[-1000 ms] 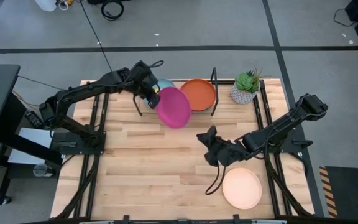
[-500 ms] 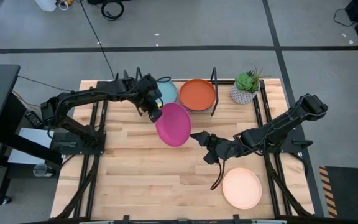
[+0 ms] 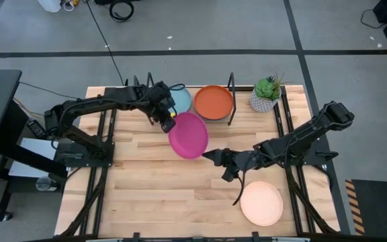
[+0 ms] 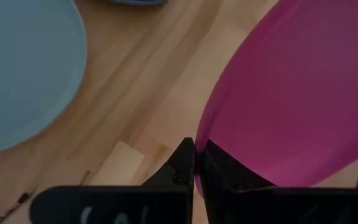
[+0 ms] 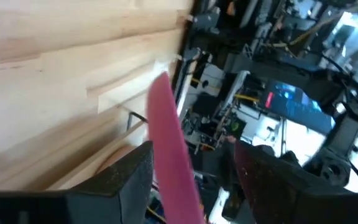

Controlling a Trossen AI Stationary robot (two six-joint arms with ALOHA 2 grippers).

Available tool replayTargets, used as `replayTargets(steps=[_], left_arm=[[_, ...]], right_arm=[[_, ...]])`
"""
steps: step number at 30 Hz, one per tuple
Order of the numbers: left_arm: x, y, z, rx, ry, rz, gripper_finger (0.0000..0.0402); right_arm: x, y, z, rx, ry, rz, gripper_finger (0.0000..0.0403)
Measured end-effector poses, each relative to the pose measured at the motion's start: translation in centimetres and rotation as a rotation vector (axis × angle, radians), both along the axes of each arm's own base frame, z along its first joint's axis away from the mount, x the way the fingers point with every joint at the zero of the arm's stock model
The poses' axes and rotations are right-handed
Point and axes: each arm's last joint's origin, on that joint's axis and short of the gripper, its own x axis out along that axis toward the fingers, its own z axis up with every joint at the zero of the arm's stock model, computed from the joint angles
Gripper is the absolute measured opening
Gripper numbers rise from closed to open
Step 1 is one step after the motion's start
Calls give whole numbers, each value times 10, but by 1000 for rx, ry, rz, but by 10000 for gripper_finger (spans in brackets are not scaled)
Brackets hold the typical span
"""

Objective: Place and stack plates onto a shelf
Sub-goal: Stack the pink plate on top of the orange plate on the shelf

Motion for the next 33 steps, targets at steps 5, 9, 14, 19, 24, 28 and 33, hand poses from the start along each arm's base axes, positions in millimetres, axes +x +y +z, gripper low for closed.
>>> replayTargets(steps=[5, 9, 14, 19, 24, 28, 33], left_arm=[[0, -1, 0, -30, -10, -17, 16], [3, -4, 1, -26, -23, -29, 16], [6, -12, 1, -27, -31, -51, 16], [6, -13, 2, -27, -34, -65, 16], [7, -13, 2, -23, -45, -67, 17], [8, -12, 3, 1, -65, -85, 29], [12, -10, 7, 73, -107, -85, 50]], right_arm=[[2, -7, 0, -49, 20, 2, 220], [6, -17, 0, -92, 29, -19, 215], [11, -28, 3, -127, 7, -34, 204], [14, -30, 8, -118, -39, 17, 181], [13, -30, 6, -120, -14, 25, 149], [13, -32, 3, -101, 9, 12, 128], [13, -33, 1, -62, 14, -4, 117]])
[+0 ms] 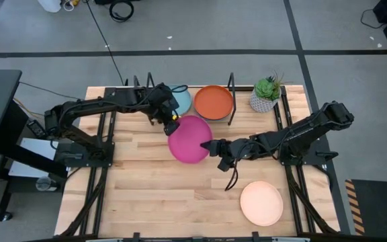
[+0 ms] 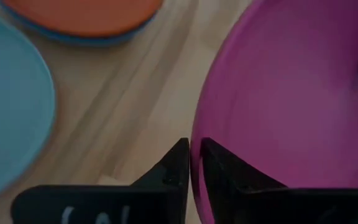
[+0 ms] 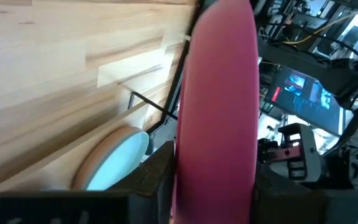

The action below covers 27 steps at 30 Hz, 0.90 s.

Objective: Place and stack plates onto a shelf
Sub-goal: Stack the pink plate on top of the orange plate on the shelf

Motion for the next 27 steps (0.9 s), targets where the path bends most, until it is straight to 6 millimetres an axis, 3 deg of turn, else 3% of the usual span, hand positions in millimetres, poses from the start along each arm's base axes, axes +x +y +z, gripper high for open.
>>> replayTargets(steps=[14, 19, 27], left_arm=[[-11, 2, 42, 391, -71, -79, 140], [-14, 0, 57, 428, -134, -83, 148], [-15, 2, 53, 428, -94, -70, 149]], right_arm=[[-3, 8, 3, 1, -50, -97, 98], [-4, 11, 4, 9, -63, -112, 88], [-7, 17, 4, -2, -71, -131, 80]])
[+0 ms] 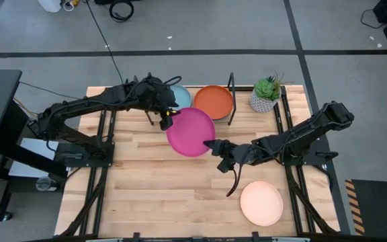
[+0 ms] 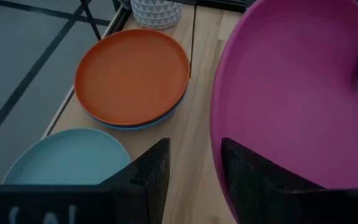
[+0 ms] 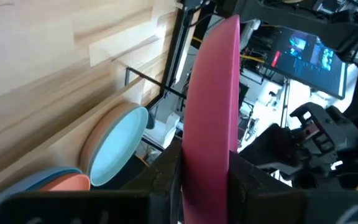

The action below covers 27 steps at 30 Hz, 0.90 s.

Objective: Place and stack plates onto a shelf
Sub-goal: Stack the pink plate on top of the orange plate on the shelf

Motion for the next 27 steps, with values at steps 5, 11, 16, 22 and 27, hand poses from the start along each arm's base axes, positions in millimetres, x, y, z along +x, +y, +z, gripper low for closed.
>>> replayTargets(steps=[5, 11, 16, 22, 27], left_arm=[[-2, 0, 1, 12, 0, -9, 153], [-3, 2, 2, -12, -9, 27, 178], [-4, 6, 2, -26, -14, 49, 225], [-4, 6, 2, -29, -19, 44, 282], [-7, 3, 5, -92, -45, -28, 293]], right_arm=[[-1, 2, 0, -1, -4, 1, 80], [-1, 3, 0, -7, -7, -11, 79], [-3, 7, 1, -19, -12, -24, 79], [-5, 11, 1, -26, -12, -25, 79], [-5, 11, 1, -32, -13, -38, 78]])
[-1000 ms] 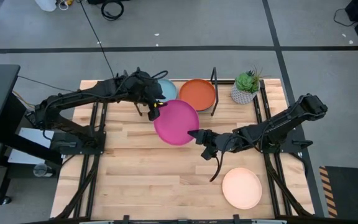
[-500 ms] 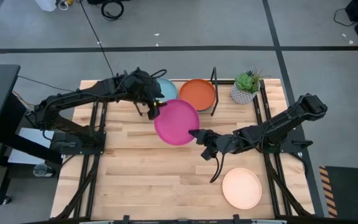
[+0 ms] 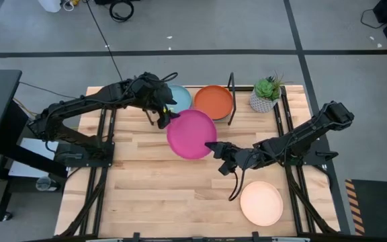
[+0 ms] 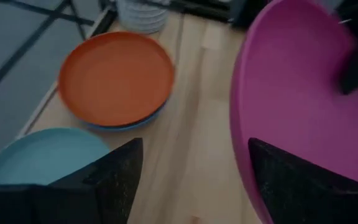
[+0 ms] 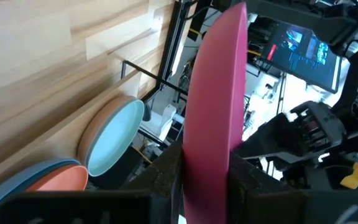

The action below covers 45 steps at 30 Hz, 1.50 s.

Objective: Place and stack plates onto a shelf
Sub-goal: Stack the pink plate on top of the orange plate on the shelf

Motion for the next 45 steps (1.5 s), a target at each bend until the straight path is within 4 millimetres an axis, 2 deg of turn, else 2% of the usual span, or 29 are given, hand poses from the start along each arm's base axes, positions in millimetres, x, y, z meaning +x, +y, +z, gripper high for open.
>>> replayTargets(steps=[4, 16, 27, 33, 40, 45], left_arm=[[0, -3, -2, -95, -1, -47, 293], [0, -8, -4, -218, -15, -161, 293], [-15, 18, 3, -157, -48, -78, 293], [-19, 25, 9, -24, -69, -68, 293], [-24, 18, 25, 103, -144, -64, 293], [-22, -6, 37, 171, -204, -158, 293]], right_arm=[[0, 0, 0, -10, 7, 2, 78], [0, 0, 1, -18, -2, 1, 77], [-1, 5, 0, 1, -2, 28, 73], [-2, 6, -1, 39, 2, 51, 72], [-3, 6, -5, 89, 14, 37, 72], [-4, 2, -8, 143, 17, -9, 72]])
